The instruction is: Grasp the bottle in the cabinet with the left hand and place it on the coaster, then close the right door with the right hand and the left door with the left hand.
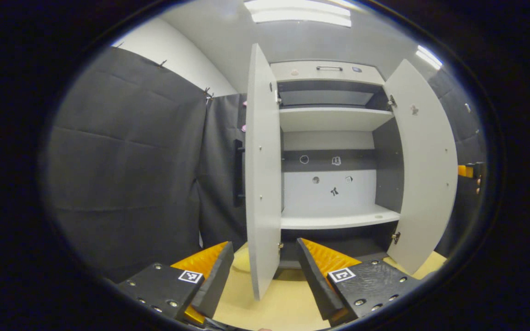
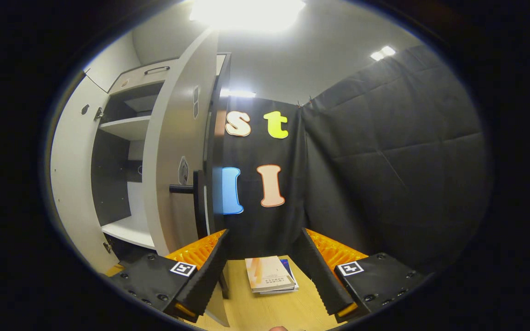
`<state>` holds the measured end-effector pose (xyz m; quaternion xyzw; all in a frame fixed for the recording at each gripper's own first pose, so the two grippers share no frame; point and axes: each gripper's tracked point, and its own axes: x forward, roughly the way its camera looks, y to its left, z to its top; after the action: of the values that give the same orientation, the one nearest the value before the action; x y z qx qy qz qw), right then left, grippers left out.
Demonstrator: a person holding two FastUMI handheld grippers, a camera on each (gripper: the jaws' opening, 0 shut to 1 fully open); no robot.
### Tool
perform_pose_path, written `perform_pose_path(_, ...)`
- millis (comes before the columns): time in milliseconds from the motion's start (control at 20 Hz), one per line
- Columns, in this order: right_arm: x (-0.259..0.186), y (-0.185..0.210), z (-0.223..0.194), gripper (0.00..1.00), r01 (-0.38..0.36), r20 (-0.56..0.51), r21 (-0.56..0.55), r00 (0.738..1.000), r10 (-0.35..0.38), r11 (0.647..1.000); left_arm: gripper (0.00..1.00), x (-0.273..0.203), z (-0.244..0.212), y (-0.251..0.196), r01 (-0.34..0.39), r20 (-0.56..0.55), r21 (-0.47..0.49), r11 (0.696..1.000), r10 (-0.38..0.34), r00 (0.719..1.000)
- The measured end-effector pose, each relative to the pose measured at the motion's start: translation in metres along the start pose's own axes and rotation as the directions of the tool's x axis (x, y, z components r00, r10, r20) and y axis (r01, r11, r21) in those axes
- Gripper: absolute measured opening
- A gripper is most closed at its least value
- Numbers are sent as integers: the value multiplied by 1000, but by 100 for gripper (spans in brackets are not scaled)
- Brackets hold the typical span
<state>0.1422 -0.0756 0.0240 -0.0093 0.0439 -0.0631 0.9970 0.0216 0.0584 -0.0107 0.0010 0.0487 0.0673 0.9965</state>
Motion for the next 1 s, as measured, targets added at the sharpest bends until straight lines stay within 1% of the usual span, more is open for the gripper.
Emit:
perform_pose_path(50,1,2,-1,95,7,-5,-13,1000,-7,1000,84,0,-1,8,-9,0,2,1000,9,1000)
perform_pose_path(100,2,1,0,96,17,-8,-29,1000,-17,999,83,2,0,17,-17,-1,4,1000,17,1000)
perform_pose_path(150,2,2,2,95,23,-1,-40,1000,-23,999,83,4,-1,24,-23,-2,6,1000,23,1000)
perform_pose_path(200,1,4,1,92,22,-6,-46,1000,-23,999,83,5,-3,33,-32,-4,8,999,32,999)
perform_pose_path(250,0,7,0,92,18,-10,-36,1000,-18,999,83,7,-4,41,-38,-5,9,999,39,999)
perform_pose_path(300,0,9,-2,95,14,-20,-24,1000,-14,1000,83,11,-4,48,-45,-7,9,999,45,999)
perform_pose_path(350,0,10,-2,92,16,-24,-12,1000,-16,1000,83,13,-5,55,-52,-7,7,999,52,999)
perform_pose_path(400,-1,9,-2,92,23,-30,-7,999,-23,1000,83,15,-4,62,-55,-7,2,998,55,998)
perform_pose_path(450,-2,9,-2,95,32,-30,-8,999,-32,999,83,17,-3,66,-56,-5,-5,998,56,998)
perform_pose_path(500,-2,9,-2,92,40,-30,-12,999,-40,999,84,22,-3,68,-53,-2,-12,999,53,999)
perform_pose_path(550,-2,11,-1,95,45,-28,-15,999,-45,999,83,26,-3,69,-50,2,-14,999,50,999)
perform_pose_path(650,-4,19,-1,95,39,-25,-15,999,-39,999,84,33,-2,74,-47,7,-7,999,47,999)
perform_pose_path(850,-11,43,-1,95,1,-19,-1,1000,-1,1000,84,42,-5,77,-26,4,-1,1000,26,1000)
perform_pose_path(900,-13,48,-1,95,-2,-16,-1,1000,2,1000,83,42,-5,77,-20,5,-1,1000,20,1000)
perform_pose_path(1000,-15,55,0,95,0,-7,-9,1000,0,1000,84,43,-4,78,-11,10,0,1000,11,1000)
